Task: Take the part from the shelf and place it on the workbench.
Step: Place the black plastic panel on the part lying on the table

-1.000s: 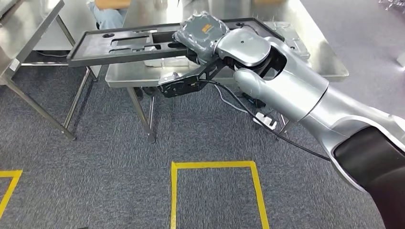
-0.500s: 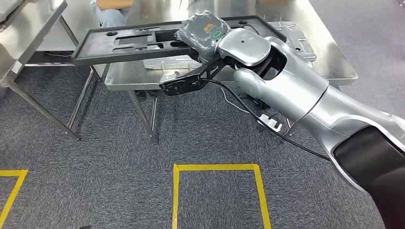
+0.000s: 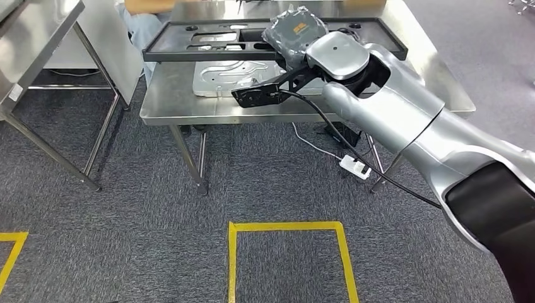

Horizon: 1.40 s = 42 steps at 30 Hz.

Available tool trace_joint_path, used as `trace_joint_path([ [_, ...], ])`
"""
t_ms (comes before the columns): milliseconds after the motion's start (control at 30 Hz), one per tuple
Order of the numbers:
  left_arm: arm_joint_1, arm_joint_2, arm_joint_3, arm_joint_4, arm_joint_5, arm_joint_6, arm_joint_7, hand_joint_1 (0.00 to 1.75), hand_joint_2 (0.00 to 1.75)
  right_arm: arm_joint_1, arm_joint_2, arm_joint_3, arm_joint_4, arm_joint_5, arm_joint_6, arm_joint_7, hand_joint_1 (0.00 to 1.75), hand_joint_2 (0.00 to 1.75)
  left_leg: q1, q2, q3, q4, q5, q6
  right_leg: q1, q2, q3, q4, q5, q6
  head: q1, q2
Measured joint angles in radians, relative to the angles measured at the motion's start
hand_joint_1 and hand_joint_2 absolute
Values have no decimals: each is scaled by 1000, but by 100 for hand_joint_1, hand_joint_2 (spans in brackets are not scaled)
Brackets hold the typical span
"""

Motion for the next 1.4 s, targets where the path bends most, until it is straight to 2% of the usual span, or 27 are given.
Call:
trace_joint_path([
  [67, -1, 0, 0, 0, -1, 0, 0, 0, 175, -2, -6, -3, 5, 7, 5, 11, 175, 175, 1, 0, 9, -5, -3, 13, -1, -1, -34, 71, -36, 6, 4, 0],
  [133, -2, 0, 0, 0, -3, -1, 0, 0, 175, -2, -13, -6, 10, 16, 13, 15, 175, 175, -2, 0, 15, -5, -8, 22, 0, -1, -103, 200, -82, 7, 6, 0],
  [167, -2, 0, 0, 0, -4, -2, 0, 0, 175, 0, -17, -7, 12, 19, 17, 14, 175, 175, -3, -1, 18, -5, -11, 26, 0, -1, -137, 253, -92, 8, 6, 0],
  [200, -1, 0, 0, 0, -6, -3, 0, 0, 175, 3, -23, -8, 14, 22, 21, 14, 175, 175, -5, -3, 22, -4, -15, 28, 0, -1, -159, 279, -86, 7, 7, 0],
  [233, 0, 0, 0, 0, -8, -4, 0, 0, 175, 5, -28, -8, 16, 24, 23, 13, 175, 175, -6, -5, 26, -3, -19, 28, 1, -1, -162, 263, -59, 3, 7, 0],
  [300, 1, -1, 0, 0, -10, -6, 0, 0, 175, 5, -35, -12, 19, 27, 25, 13, 175, 175, -9, -9, 35, 2, -30, 25, 7, -1, -117, 133, 25, -11, 8, 0],
  [333, 0, -1, 0, 0, -10, -7, 0, 0, 175, 3, -37, -16, 20, 28, 25, 13, 175, 175, -11, -10, 36, 5, -35, 22, 11, -1, -90, 66, 54, -17, 8, 0],
  [367, -1, -1, 0, 0, -10, -7, 0, 0, 175, 2, -38, -20, 20, 29, 26, 13, 175, 175, -13, -11, 37, 6, -39, 18, 13, 0, -70, 21, 70, -22, 8, 0],
  [467, -2, -1, 0, 0, -10, -9, 1, 0, 175, 1, -39, -24, 19, 29, 30, 13, 175, 175, -14, -10, 37, 3, -45, 6, 13, 0, -57, -4, 67, -28, 7, 0],
  [533, -2, -1, 0, 0, -10, -10, 1, 0, 175, 1, -39, -25, 19, 30, 32, 13, 175, 175, -13, -6, 27, 28, -63, -6, 8, -1, -48, -14, 67, -33, 6, 0],
  [567, -2, -1, 0, 0, -10, -11, 2, 0, 175, 1, -39, -25, 19, 31, 31, 13, 175, 175, -11, -3, 8, 68, -83, -12, 5, -1, -43, -18, 66, -36, 5, 0],
  [633, -2, 0, 0, 0, -10, -13, 4, 0, 175, 5, -38, -26, 19, 32, 31, 12, 175, 175, -7, -1, -54, 190, -131, -23, 5, -2, -36, -19, 61, -41, 3, 0],
  [667, -2, 0, 0, 0, -10, -14, 5, 0, 175, 9, -37, -26, 19, 32, 31, 11, 175, 175, -5, -1, -86, 244, -142, -27, 4, -2, -32, -19, 57, -42, 3, 0],
  [700, -1, 0, 0, 0, -9, -15, 6, 0, 175, 16, -36, -26, 19, 32, 31, 8, 175, 175, -3, 0, -105, 268, -135, -29, 4, -1, -27, -18, 53, -43, 3, 0],
  [733, -1, 0, 0, 0, -9, -16, 7, 0, 175, 21, -35, -26, 19, 32, 31, 4, 175, 175, -2, 0, -105, 251, -109, -31, 4, -1, -21, -17, 48, -41, 3, 0],
  [800, -1, 0, 0, 0, -8, -16, 8, 0, 175, 28, -32, -26, 19, 31, 30, -1, 175, 175, -1, 2, -63, 131, -29, -29, 3, 0, -8, -14, 36, -37, 3, 0],
  [867, -2, 1, 0, 0, -7, -15, 9, 0, 175, 26, -29, -26, 18, 31, 28, -1, 175, 175, -4, 2, -16, 30, 9, -20, 7, 0, -3, -8, 25, -29, 2, 0],
  [933, -3, 1, 0, 0, -7, -15, 9, 0, 175, 27, -27, -26, 18, 31, 27, -4, 175, 175, -9, 0, -4, 7, 1, -9, 10, 1, -4, -8, 22, -20, 2, 0],
  [1033, -2, 0, 0, 0, -7, -14, 9, 0, 175, 28, -25, -27, 18, 31, 27, -8, 175, 175, -4, -1, 5, -2, -1, 7, 9, 0, -12, 12, 4, -7, 5, 0],
  [1067, -2, -1, 0, 0, -7, -14, 9, 0, 175, 28, -25, -27, 18, 31, 27, -8, 175, 175, -2, -1, 10, -6, -2, 13, 9, -1, -29, 48, -16, -3, 7, 0],
  [1133, -3, -1, 0, 0, -7, -12, 10, 0, 175, 29, -25, -28, 18, 30, 26, -9, 175, 175, -2, -1, 18, -8, -7, 22, 6, -1, -94, 171, -66, 1, 11, 0],
  [1167, -4, -1, 0, 0, -7, -12, 10, 0, 175, 32, -25, -28, 18, 29, 26, -10, 175, 175, -2, -1, 21, -8, -10, 25, 5, -1, -131, 232, -82, 2, 11, 0],
  [1200, -4, -1, 0, 0, -8, -11, 10, 0, 175, 36, -25, -28, 18, 29, 26, -11, 175, 175, -2, -2, 25, -8, -14, 27, 4, -1, -157, 269, -83, 3, 11, 0],
  [1233, -4, -1, 0, 0, -8, -11, 10, 0, 175, 40, -25, -28, 19, 29, 26, -11, 175, 175, -2, -3, 30, -7, -18, 27, 4, -1, -168, 274, -66, 2, 11, 0],
  [1267, -3, -1, 0, 0, -9, -11, 10, 0, 175, 43, -25, -28, 19, 29, 26, -11, 175, 175, -2, -4, 35, -5, -23, 26, 3, -1, -162, 241, -34, 0, 12, 0],
  [1333, -1, -1, 0, 0, -10, -11, 9, 0, 175, 42, -25, -28, 20, 29, 25, -12, 175, 175, -3, -7, 43, 0, -35, 20, 4, -1, -111, 113, 40, -8, 11, 0],
  [1400, -3, -1, 0, 0, -11, -10, 9, 0, 175, 40, -24, -28, 19, 28, 24, -13, 175, 175, -5, -9, 44, 6, -44, 11, 8, 0, -70, 19, 71, -15, 10, 0],
])
